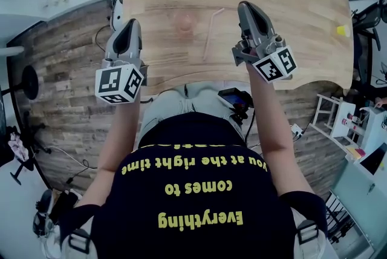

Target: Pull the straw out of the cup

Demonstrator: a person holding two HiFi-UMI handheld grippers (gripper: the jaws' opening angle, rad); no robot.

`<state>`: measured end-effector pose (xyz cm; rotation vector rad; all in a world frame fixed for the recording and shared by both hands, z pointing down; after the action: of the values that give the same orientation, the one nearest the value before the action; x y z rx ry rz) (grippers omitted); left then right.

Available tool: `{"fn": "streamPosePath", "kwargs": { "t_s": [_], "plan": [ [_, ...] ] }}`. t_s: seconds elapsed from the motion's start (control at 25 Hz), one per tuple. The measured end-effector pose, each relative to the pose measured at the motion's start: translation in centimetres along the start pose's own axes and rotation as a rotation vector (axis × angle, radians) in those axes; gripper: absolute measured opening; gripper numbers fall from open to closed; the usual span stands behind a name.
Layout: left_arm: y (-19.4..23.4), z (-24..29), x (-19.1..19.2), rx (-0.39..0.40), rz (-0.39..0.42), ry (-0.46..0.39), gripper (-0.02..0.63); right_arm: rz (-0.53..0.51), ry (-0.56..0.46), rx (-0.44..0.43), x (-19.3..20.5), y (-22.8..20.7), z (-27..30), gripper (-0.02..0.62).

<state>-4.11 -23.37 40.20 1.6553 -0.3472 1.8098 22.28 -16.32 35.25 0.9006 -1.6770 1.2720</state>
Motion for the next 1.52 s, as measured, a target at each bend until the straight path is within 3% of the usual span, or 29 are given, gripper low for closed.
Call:
{"fn": "streamPosePath", "kwargs": {
  "t_s": [0.8, 1.52],
  "plan": [
    [-0.3, -1.4, -2.7, -0.012, 0.027, -0.059, 0.0, -0.119, -0.065, 0.029, -4.3, 1.9, -2.2, 0.006],
    [-1.1, -2.7, -3.5, -0.026, 0.043, -0.083, 0.0, -0.171, -0.09, 0.029, -5.8, 3.2, -3.4, 0.006]
  ]
}}
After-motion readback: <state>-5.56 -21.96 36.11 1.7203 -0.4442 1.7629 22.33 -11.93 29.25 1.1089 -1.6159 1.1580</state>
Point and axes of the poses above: the fingertips, and each gripper's own axes: z forward along the fingers, y to its left, x out of its underside, the point moved 2 cm from there along -z, backward along the fingers, and after that the axes turned 9 degrees about x, right-handed, at the moved point
